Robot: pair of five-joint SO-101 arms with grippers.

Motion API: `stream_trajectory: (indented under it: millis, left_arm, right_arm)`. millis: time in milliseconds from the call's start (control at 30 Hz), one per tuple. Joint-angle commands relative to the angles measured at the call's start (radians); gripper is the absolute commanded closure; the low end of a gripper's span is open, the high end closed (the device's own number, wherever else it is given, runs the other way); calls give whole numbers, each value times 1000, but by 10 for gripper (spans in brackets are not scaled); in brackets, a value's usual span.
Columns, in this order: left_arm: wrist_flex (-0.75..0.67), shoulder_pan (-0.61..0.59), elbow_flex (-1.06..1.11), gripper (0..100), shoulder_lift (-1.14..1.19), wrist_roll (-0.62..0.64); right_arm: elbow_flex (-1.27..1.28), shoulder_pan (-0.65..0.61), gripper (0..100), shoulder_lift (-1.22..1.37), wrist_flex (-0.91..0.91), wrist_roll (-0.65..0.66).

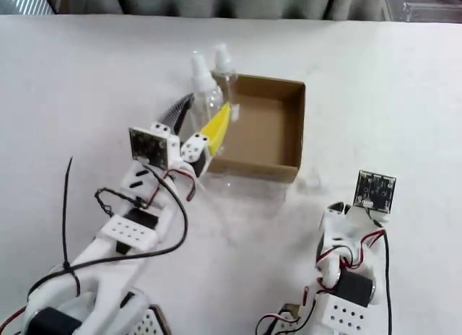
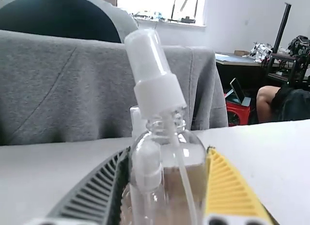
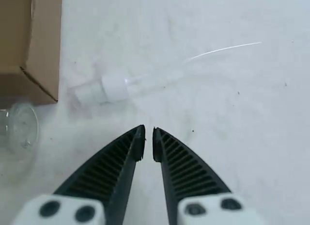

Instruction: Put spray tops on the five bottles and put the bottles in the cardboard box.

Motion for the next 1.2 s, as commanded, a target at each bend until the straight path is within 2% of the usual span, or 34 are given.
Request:
stream_trajectory:
  millis: [0, 167, 300, 1167]
  left_arm:
    - [-97, 4, -72, 980, 107, 6]
    - [-385, 4, -71, 980, 309, 6]
    - [-514, 4, -75, 980, 426, 6]
    - [-528, -45, -137, 980, 487, 6]
  right_arm:
    - [11, 12, 984, 5, 4, 12]
    - [11, 12, 984, 5, 4, 12]
    - [11, 12, 984, 5, 4, 12]
    - [11, 12, 984, 5, 5, 12]
